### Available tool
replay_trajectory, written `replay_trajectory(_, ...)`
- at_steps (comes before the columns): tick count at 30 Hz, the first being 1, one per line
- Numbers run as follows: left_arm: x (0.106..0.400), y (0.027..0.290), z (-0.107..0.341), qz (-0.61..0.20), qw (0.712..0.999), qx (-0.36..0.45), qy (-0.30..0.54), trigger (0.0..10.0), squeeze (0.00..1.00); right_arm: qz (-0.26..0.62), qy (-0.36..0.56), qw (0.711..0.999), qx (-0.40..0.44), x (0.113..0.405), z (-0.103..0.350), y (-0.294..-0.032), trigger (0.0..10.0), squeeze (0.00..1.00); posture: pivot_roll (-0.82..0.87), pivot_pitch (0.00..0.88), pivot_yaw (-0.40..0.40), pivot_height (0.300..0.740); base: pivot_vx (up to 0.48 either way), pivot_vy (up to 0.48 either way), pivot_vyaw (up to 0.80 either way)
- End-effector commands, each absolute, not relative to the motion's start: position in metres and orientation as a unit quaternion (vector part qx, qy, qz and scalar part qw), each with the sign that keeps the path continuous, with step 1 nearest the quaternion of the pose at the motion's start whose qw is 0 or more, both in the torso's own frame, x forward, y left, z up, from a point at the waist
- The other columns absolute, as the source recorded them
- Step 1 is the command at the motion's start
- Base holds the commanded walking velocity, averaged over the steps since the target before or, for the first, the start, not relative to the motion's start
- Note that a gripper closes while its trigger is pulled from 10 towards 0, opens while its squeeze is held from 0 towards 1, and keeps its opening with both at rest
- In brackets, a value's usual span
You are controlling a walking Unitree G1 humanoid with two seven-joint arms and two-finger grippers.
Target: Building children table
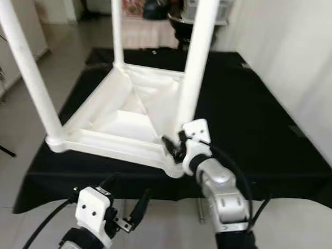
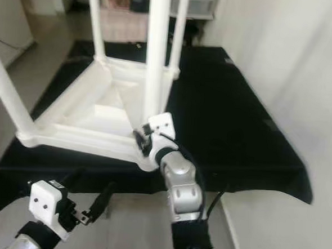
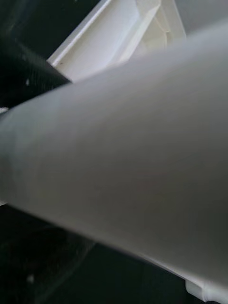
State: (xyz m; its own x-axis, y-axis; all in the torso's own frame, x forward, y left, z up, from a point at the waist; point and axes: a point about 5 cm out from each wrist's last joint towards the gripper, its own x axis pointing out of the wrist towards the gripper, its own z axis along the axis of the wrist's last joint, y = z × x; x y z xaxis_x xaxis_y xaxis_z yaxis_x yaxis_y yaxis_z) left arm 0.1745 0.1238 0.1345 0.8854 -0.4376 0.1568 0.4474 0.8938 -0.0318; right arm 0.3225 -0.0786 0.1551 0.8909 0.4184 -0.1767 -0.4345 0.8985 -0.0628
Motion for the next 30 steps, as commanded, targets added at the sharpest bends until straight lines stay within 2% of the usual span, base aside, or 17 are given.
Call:
replay_trajectory(1, 0.174, 0.125, 0.132, -0.228, 0.971, -0.03, -0.067, 10.0, 0.0, 0.252, 0.053, 0.965, -0.039, 0.331, 0.167, -0.073, 10.0, 1.0, 0.09, 0.084, -0.018, 0.74, 0.0, 0.0, 0.0)
replay_trajectory(4, 0.173, 0.124, 0.133, -0.23, 0.97, -0.03, -0.068, 10.0, 0.0, 0.38, -0.045, 0.922, -0.062, 0.35, 0.208, -0.075, 10.0, 1.0, 0.1, 0.092, -0.021, 0.74, 0.0, 0.0, 0.0)
replay_trajectory(5, 0.173, 0.124, 0.133, -0.229, 0.971, -0.03, -0.068, 10.0, 0.0, 0.424, -0.054, 0.901, -0.068, 0.352, 0.217, -0.076, 10.0, 0.64, 0.1, 0.092, -0.022, 0.74, 0.0, 0.0, 0.0)
replay_trajectory(6, 0.173, 0.124, 0.133, -0.229, 0.971, -0.03, -0.068, 10.0, 0.0, 0.424, -0.054, 0.901, -0.068, 0.352, 0.217, -0.076, 10.0, 0.64, 0.1, 0.092, -0.022, 0.74, 0.0, 0.0, 0.0)
replay_trajectory(7, 0.172, 0.124, 0.133, -0.228, 0.971, -0.03, -0.069, 10.0, 0.0, 0.47, -0.06, 0.878, -0.072, 0.352, 0.224, -0.076, 10.0, 0.0, 0.1, 0.099, -0.022, 0.74, 0.0, 0.0, 0.0)
replay_trajectory(9, 0.171, 0.124, 0.134, -0.227, 0.971, -0.03, -0.069, 10.0, 0.0, 0.528, -0.071, 0.84, -0.102, 0.354, 0.235, -0.077, 10.0, 0.0, 0.11, 0.103, -0.023, 0.74, 0.0, 0.0, 0.0)
replay_trajectory(12, 0.171, 0.123, 0.134, -0.228, 0.971, -0.031, -0.068, 10.0, 0.0, 0.528, -0.077, 0.836, -0.127, 0.359, 0.24, -0.078, 10.0, 0.0, 0.12, 0.109, -0.028, 0.74, 0.0, 0.0, 0.0)
replay_trajectory(15, 0.168, 0.122, 0.134, -0.227, 0.971, -0.032, -0.068, 10.0, 0.0, 0.551, -0.091, 0.82, -0.126, 0.364, 0.258, -0.077, 10.0, 0.0, 0.14, 0.12, -0.032, 0.74, 0.0, 0.0, 0.0)
replay_trajectory(17, 0.166, 0.122, 0.135, -0.223, 0.972, -0.032, -0.067, 10.0, 0.0, 0.592, -0.094, 0.791, -0.121, 0.362, 0.267, -0.074, 10.0, 0.0, 0.14, 0.125, -0.032, 0.74, 0.0, 0.0, 0.0)
replay_trajectory(18, 0.166, 0.122, 0.135, -0.223, 0.972, -0.032, -0.067, 10.0, 0.0, 0.592, -0.094, 0.791, -0.121, 0.362, 0.267, -0.074, 10.0, 0.0, 0.14, 0.125, -0.032, 0.74, 0.0, 0.0, 0.0)
replay_trajectory(20, 0.164, 0.121, 0.135, -0.22, 0.973, -0.033, -0.066, 10.0, 0.0, 0.63, -0.089, 0.762, -0.124, 0.362, 0.269, -0.071, 9.9, 0.0, 0.15, 0.137, -0.033, 0.74, 0.0, 0.0, 0.0)
replay_trajectory(21, 0.163, 0.121, 0.136, -0.22, 0.973, -0.033, -0.065, 10.0, 0.0, 0.643, -0.085, 0.751, -0.121, 0.363, 0.268, -0.07, 7.9, 0.0, 0.15, 0.139, -0.031, 0.74, 0.0, 0.0, 0.0)
replay_trajectory(23, 0.162, 0.12, 0.136, -0.221, 0.972, -0.034, -0.064, 10.0, 0.0, 0.666, -0.076, 0.733, -0.117, 0.365, 0.266, -0.072, 0.0, 0.0, 0.15, 0.143, -0.031, 0.74, 0.0, 0.0, 0.0)
replay_trajectory(30, 0.162, 0.119, 0.136, -0.224, 0.972, -0.036, -0.063, 10.0, 0.0, 0.683, -0.062, 0.718, -0.117, 0.366, 0.259, -0.081, 0.0, 0.0, 0.14, 0.145, -0.026, 0.74, 0.0, 0.0, 0.0)
